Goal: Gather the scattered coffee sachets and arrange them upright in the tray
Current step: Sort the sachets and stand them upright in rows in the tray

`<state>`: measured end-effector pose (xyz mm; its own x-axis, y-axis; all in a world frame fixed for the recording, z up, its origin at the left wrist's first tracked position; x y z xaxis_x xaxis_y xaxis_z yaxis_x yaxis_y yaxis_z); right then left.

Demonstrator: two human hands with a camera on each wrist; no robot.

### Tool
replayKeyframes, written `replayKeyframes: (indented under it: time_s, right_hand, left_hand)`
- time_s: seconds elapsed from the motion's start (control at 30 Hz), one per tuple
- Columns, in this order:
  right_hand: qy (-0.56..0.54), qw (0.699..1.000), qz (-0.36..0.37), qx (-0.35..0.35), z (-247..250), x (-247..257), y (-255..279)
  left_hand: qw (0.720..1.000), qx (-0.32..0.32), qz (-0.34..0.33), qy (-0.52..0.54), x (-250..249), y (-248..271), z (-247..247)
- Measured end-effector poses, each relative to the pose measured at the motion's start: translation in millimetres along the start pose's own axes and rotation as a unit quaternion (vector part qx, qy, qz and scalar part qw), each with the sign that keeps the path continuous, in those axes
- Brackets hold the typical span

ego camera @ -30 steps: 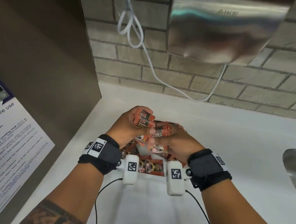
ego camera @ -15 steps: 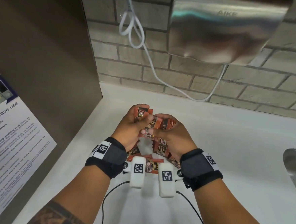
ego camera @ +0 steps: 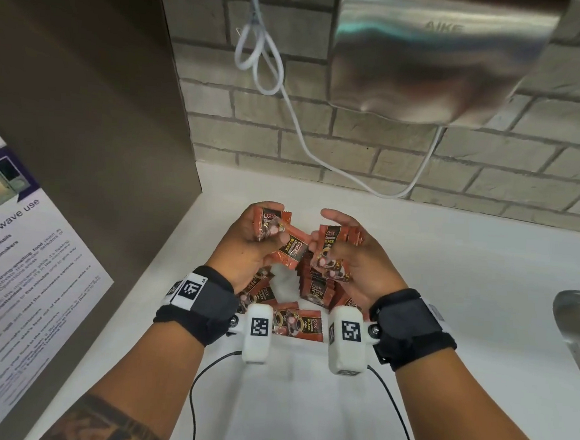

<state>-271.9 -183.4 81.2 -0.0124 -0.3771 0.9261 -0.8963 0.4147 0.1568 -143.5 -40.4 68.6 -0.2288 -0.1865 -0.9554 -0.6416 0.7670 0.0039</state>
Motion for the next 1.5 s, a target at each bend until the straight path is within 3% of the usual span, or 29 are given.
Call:
replayKeyframes:
  time_s: [0.23,0.47,0.7,0.9,1.03,1.2,1.27,1.37,1.5]
  right_hand:
    - [0.109,0.994,-0.004,-0.032,-21,-13,5]
    - [-0.007,0.995,0.024,-0.1,-9,-3,1]
    - [0.0,0.998,-0.008,-0.066,-11,-8,1]
    - [-0.021,0.998,-0.003,-0.06,2,1,2]
    - [0.001,0.999,-0.027,-0.032,-4,-2,2]
    - [-0.007,0.995,-0.092,0.022,-16,-6,4]
    - [0.0,0.995,-0.095,0.017,-13,-10,3]
    - [-0.004,0.995,-0.097,0.001,-9,-11,1]
    - [-0.008,0.995,-0.099,0.028,-16,-8,2]
  left_hand:
    - [0.999,-0.032,-0.002,0.009,3,-2,-13]
    - [0.999,0.018,0.03,-0.012,7,3,-13]
    - [0.998,0.02,0.013,-0.05,9,5,-20]
    - [0.995,-0.042,-0.011,-0.091,1,6,0]
    - [0.997,0.005,0.008,-0.08,-4,8,-13]
    - [0.983,0.046,-0.03,-0.173,0,11,-36]
    - [0.958,0.035,-0.051,-0.279,-4,12,-40]
    - [0.876,0.027,-0.095,-0.473,-12,13,-40]
    - [0.781,0.161,-0.155,-0.583,-11,13,-50]
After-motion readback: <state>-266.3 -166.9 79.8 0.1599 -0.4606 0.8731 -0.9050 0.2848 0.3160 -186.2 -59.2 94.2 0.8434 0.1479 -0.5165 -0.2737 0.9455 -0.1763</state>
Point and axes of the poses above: each hand's wrist, its own y-axis away from the middle knuckle, its own z-axis out of the back of the hand, x = y × z, the point moved 3 cm from there along -y, towards the middle knuckle, and after that the axes turned 3 degrees about x, right-handed, at the moved point
